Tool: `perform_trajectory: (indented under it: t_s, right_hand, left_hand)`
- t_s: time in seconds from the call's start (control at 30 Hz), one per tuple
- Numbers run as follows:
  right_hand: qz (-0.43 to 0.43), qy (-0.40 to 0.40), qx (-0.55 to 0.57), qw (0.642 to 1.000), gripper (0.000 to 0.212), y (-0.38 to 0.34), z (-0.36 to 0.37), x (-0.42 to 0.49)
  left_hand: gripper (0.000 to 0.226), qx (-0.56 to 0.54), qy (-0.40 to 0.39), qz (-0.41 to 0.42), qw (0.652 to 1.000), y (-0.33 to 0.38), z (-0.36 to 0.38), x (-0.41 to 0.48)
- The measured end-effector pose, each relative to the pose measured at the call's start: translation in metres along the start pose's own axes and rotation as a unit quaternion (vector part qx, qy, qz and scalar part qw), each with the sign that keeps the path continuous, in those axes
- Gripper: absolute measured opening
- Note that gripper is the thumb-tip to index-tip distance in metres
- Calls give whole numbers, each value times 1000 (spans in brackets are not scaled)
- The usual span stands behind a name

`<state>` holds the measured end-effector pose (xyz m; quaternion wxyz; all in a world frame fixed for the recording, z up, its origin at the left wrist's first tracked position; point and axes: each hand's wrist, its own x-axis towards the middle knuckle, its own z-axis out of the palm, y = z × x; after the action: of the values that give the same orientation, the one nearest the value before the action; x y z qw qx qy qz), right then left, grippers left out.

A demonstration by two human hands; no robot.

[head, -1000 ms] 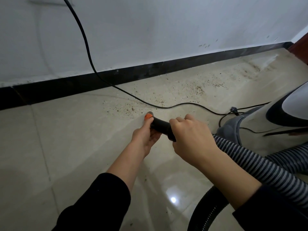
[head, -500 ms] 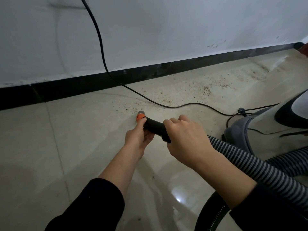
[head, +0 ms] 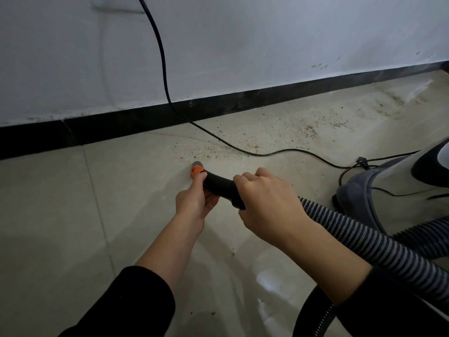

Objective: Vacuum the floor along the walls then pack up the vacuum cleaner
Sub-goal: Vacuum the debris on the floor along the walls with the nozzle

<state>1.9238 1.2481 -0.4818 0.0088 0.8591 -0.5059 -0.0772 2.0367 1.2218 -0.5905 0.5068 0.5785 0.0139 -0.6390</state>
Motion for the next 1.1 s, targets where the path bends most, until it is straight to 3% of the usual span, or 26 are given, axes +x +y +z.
perform_trajectory:
  t_s: [0.4, 1.1]
  right_hand:
    - [-21, 15, 33, 999, 16, -16, 5, 7]
    - [8, 22, 2, 1000, 22, 9, 11, 12]
  left_hand:
    - [40, 3, 83, 25, 996, 11, -17, 1]
    - [36, 6, -6, 8, 1000, 7, 11, 15]
